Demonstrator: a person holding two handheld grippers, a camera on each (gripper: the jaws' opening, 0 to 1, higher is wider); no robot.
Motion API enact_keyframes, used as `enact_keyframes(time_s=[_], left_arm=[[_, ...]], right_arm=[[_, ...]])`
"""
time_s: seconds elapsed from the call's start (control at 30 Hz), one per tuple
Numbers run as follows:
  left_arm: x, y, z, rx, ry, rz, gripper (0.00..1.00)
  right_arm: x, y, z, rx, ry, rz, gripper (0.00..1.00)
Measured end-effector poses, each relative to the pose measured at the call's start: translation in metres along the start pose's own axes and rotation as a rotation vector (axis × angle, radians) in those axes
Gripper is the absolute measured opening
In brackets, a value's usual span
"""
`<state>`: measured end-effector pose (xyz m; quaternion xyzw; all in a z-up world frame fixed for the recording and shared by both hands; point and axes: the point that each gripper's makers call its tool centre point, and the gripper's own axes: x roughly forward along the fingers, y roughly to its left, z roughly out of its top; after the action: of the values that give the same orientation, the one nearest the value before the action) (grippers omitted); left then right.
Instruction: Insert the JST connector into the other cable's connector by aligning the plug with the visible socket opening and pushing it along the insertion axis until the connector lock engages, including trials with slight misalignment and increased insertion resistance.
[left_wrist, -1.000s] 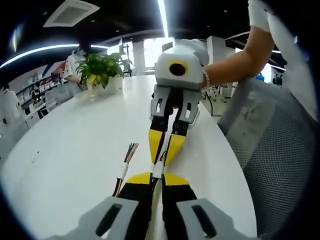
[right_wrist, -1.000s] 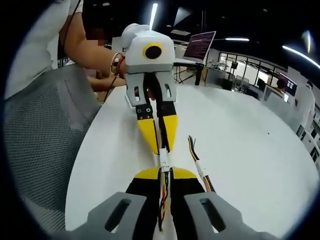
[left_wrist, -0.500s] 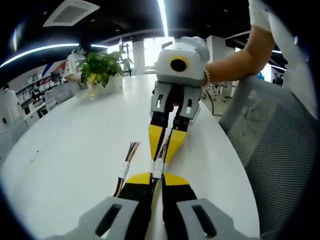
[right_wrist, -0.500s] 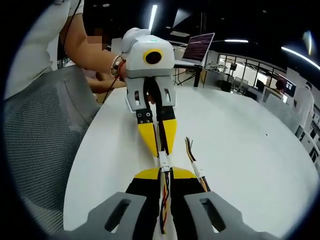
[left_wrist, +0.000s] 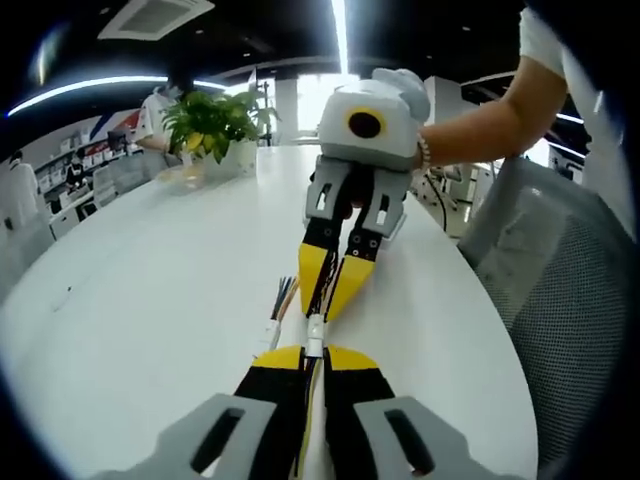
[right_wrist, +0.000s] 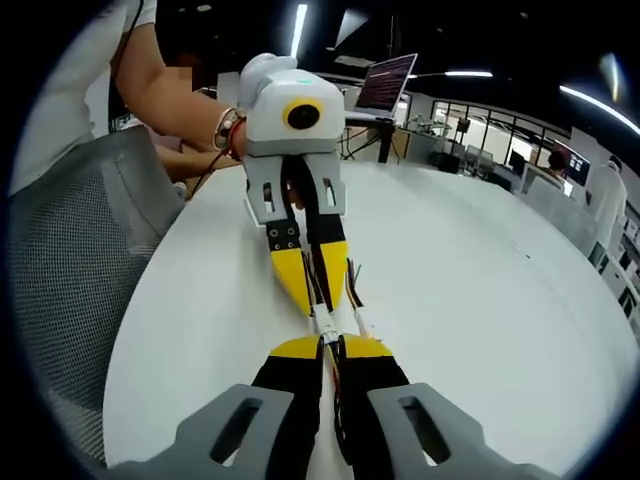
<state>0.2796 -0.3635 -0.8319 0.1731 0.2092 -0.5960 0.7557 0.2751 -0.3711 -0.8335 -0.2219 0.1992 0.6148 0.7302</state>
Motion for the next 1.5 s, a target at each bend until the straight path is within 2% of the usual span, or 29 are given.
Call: enact_keyframes(time_s=[0.53, 0.77, 1.03, 1.13, 1.5], left_arm=[[0.009, 0.002, -0.01, -0.03, 0.017, -0.026, 0.0], [0.008, 0.001, -0.011, -0.027, 0.013, -0.029, 0.0], [0.007, 0.0, -0.012, -0.061, 0.005, -0.035, 0.01], [0.008, -0.001, -0.012, -0.012, 0.011, -0.032, 0.01], [0.008, 0.0, -0.011, -0.019, 0.002, -0.031, 0.01]], right_arm=[[0.007, -0.001, -0.013, 0.033, 0.026, 0.011, 0.02], [0.007, -0.001, -0.012, 0.052, 0.015, 0.01, 0.02], [0.007, 0.0, -0.013, 0.053, 0.014, 0.015, 0.03], [0.007, 0.0, -0.013, 0.051, 0.013, 0.014, 0.03], [0.008, 0.0, -0.012, 0.055, 0.015, 0.01, 0.03]])
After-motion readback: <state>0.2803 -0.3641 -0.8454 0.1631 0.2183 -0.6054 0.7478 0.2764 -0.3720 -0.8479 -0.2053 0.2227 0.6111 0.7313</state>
